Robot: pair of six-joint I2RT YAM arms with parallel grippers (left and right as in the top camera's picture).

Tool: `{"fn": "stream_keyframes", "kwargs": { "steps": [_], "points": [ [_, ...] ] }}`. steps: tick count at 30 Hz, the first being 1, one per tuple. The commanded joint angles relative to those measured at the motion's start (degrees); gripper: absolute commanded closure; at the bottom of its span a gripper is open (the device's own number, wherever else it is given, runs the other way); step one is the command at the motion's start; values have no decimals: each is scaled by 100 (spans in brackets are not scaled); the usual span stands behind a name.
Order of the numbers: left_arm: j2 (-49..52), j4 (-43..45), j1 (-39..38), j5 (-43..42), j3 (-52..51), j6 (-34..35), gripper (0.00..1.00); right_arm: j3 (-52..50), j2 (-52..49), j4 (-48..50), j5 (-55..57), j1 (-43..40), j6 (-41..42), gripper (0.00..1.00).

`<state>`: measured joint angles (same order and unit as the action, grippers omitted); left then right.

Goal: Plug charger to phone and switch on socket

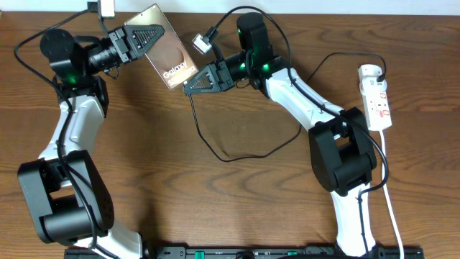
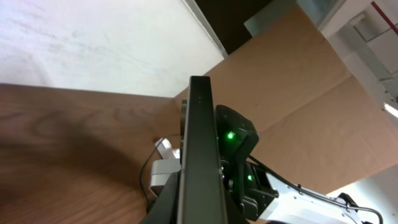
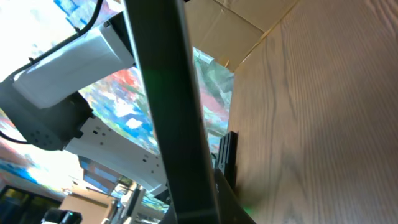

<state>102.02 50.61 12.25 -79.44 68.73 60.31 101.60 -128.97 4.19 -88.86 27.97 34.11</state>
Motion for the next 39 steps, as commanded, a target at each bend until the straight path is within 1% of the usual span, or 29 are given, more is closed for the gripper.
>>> {"fn": "stream_keyframes", "kwargs": {
  "steps": [1, 4, 23, 34, 39],
  "points": [
    [22, -33, -160, -1060, -26, 411, 93, 166, 131, -249, -50, -4, -487, 99],
    [22, -33, -96, -1060, -26, 409, 93, 166, 131, -533, -50, -7, -750, 99],
    [22, -33, 81, -1056, -26, 404, 93, 166, 131, -520, -20, 55, -809, 99],
    [22, -35, -9, -1051, -26, 389, 93, 166, 131, -356, 151, 57, -804, 99],
    [22, -39, -22, -837, -26, 647, 93, 166, 131, -90, 190, 63, -802, 99]
  ]
}}
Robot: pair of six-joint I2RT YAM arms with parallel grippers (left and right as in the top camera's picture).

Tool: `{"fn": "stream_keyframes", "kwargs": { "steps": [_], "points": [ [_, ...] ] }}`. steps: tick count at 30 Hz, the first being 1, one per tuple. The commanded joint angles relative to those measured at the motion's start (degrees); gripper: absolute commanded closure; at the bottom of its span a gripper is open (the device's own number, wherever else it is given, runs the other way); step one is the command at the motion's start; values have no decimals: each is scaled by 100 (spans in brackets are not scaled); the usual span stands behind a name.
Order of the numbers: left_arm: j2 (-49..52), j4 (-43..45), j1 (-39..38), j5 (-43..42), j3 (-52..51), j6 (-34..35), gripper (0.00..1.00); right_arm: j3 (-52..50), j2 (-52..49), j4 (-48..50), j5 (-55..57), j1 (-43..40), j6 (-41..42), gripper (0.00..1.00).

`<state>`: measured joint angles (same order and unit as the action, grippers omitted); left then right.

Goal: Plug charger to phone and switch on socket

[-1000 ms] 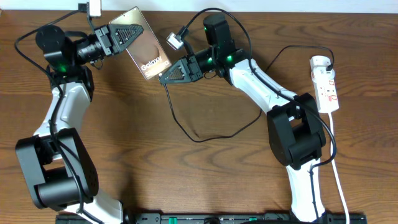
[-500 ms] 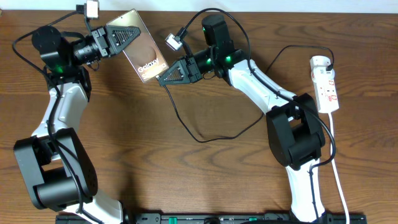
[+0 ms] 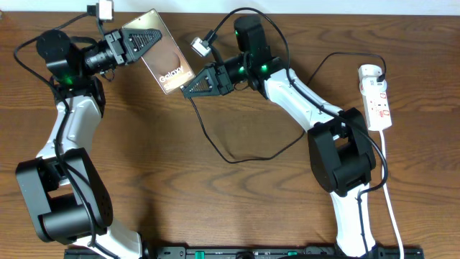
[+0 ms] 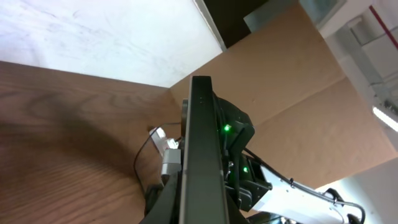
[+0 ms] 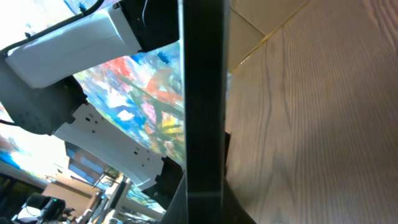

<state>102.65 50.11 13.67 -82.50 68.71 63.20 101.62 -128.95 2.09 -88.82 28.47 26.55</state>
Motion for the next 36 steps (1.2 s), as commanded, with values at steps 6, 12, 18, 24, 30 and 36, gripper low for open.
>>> {"fn": "stream_keyframes", "kwargs": {
  "steps": [6, 12, 18, 24, 30, 36],
  "points": [
    [-42, 15, -164, -551, -24, 258, 93, 164, 129, 184, 188, 2, -42, 99],
    [-42, 15, -164, -625, -24, -107, 93, 164, 129, 208, 190, 2, 63, 99],
    [-42, 15, -164, -660, -24, -457, 93, 164, 129, 498, 192, 2, 361, 99],
    [-42, 15, -166, -664, -24, -466, 93, 166, 129, 546, 374, 2, 431, 99],
    [-42, 15, -177, -710, -26, -590, 93, 164, 129, 654, 448, 2, 647, 99],
    [-42, 15, -273, -750, -26, -728, 93, 166, 129, 651, 444, 2, 732, 99]
  ]
}}
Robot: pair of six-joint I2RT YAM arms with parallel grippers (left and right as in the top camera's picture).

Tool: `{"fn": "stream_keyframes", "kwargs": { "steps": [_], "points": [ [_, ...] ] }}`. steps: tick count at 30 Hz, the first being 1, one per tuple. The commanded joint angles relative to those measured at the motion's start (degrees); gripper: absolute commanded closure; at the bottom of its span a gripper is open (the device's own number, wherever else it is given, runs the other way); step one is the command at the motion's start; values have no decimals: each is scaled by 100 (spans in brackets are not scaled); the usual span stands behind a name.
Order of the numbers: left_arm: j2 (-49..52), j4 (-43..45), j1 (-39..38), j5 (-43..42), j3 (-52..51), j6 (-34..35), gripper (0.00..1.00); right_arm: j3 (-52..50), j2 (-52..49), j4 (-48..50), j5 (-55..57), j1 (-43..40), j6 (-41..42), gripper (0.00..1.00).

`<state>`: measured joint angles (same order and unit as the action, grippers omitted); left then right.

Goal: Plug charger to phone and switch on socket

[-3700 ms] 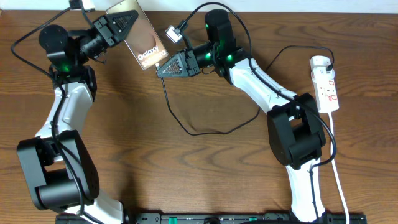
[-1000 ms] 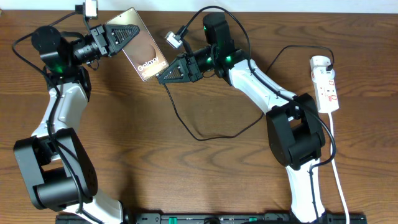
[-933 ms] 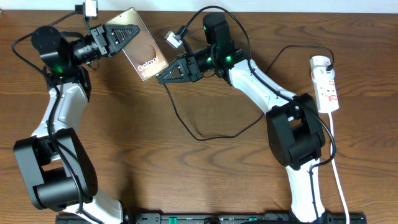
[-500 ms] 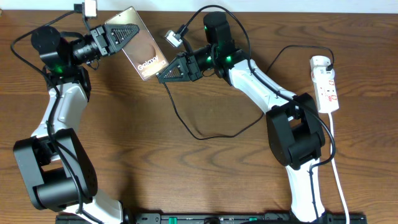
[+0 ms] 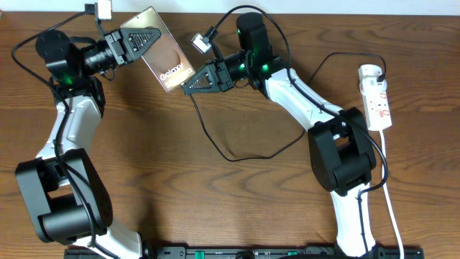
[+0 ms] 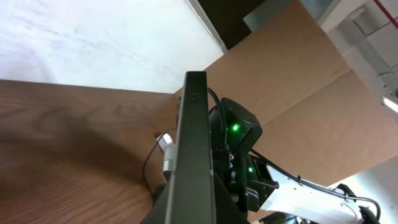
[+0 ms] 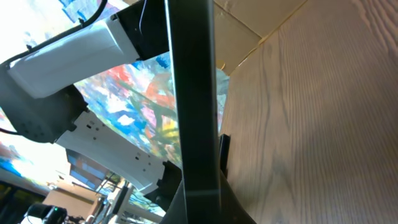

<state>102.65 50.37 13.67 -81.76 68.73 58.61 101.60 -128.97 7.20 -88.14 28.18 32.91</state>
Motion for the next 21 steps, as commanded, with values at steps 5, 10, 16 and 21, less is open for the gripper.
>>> {"fn": "stream_keyframes", "kwargs": {
  "steps": [5, 10, 16, 21],
  "points": [
    [-42, -11, -378, -826, -28, -271, 93, 166, 131, 142, 382, 31, 138, 99],
    [-42, -13, -424, -826, -28, -267, 93, 166, 131, 258, 415, 26, 232, 99],
    [-42, -13, -503, -826, -79, -269, 93, 168, 131, 291, 551, 24, 291, 99],
    [-42, -13, -503, -826, -114, -286, 93, 168, 131, 293, 549, 2, 326, 99]
  ]
}}
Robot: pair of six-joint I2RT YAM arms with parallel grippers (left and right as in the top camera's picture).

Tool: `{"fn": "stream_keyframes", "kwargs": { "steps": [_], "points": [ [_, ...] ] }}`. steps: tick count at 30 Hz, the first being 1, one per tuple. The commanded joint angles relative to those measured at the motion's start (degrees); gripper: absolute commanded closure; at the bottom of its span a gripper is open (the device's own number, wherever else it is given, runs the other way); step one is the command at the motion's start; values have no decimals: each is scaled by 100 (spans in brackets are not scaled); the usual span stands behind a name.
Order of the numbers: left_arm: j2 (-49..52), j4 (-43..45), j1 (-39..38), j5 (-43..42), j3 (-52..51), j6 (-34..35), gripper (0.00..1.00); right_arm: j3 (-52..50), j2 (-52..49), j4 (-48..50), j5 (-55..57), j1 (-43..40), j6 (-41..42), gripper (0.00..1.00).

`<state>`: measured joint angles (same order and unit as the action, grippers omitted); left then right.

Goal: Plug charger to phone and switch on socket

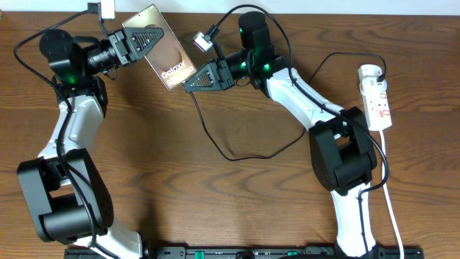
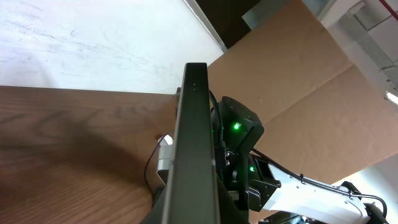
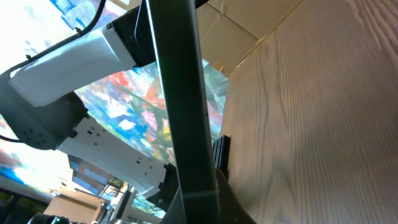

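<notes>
A gold Galaxy phone is held tilted above the table's far left, with my left gripper shut on its upper end. Edge-on, it is a dark bar in the left wrist view and in the right wrist view. My right gripper is shut with its tips at the phone's lower corner. The black charger cable leaves from there and loops over the table. The plug itself is hidden between the fingertips. The white socket strip lies at the far right.
A white lead runs from the socket strip down the right edge of the wooden table. My right arm with its green light sits just behind the phone. Cardboard and a white wall stand at the back.
Both grippers and the phone have shifted slightly to the right. The phone's edge leans more in the right wrist view. Both holds are unchanged.
At first my left gripper held the phone in the air and my right gripper's tips were at its lower corner. Then the pair stood a little further left. Now they are back to the right, still together, with the cable loop trailing.
</notes>
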<state>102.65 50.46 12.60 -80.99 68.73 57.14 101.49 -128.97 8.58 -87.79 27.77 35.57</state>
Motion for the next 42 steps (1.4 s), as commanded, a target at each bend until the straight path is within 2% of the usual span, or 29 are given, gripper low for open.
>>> {"fn": "stream_keyframes", "kwargs": {
  "steps": [1, 12, 18, 19, 25, 29, 37, 42],
  "points": [
    [-42, -22, -396, -903, -114, -140, 93, 179, 131, 155, 514, 39, 66, 99],
    [-42, -20, -352, -901, -114, -142, 93, 177, 131, 155, 470, 28, 61, 98],
    [-42, -20, -197, -901, -114, -138, 93, 179, 131, 155, 470, 28, 61, 82],
    [-42, -20, -168, -901, -114, -138, 93, 177, 131, 155, 472, 28, 61, 77],
    [-42, -20, -66, -901, -114, -116, 92, 179, 131, 155, 472, 28, 59, 26],
    [-42, -20, -66, -901, -114, -116, 93, 179, 131, 155, 472, 28, 59, 2],
    [-42, -20, -22, -901, -114, -120, 93, 177, 131, 155, 472, 28, 59, 1],
    [-42, -22, 295, -903, -114, -70, 92, 179, 131, 155, 472, -4, 61, 1]
  ]
}}
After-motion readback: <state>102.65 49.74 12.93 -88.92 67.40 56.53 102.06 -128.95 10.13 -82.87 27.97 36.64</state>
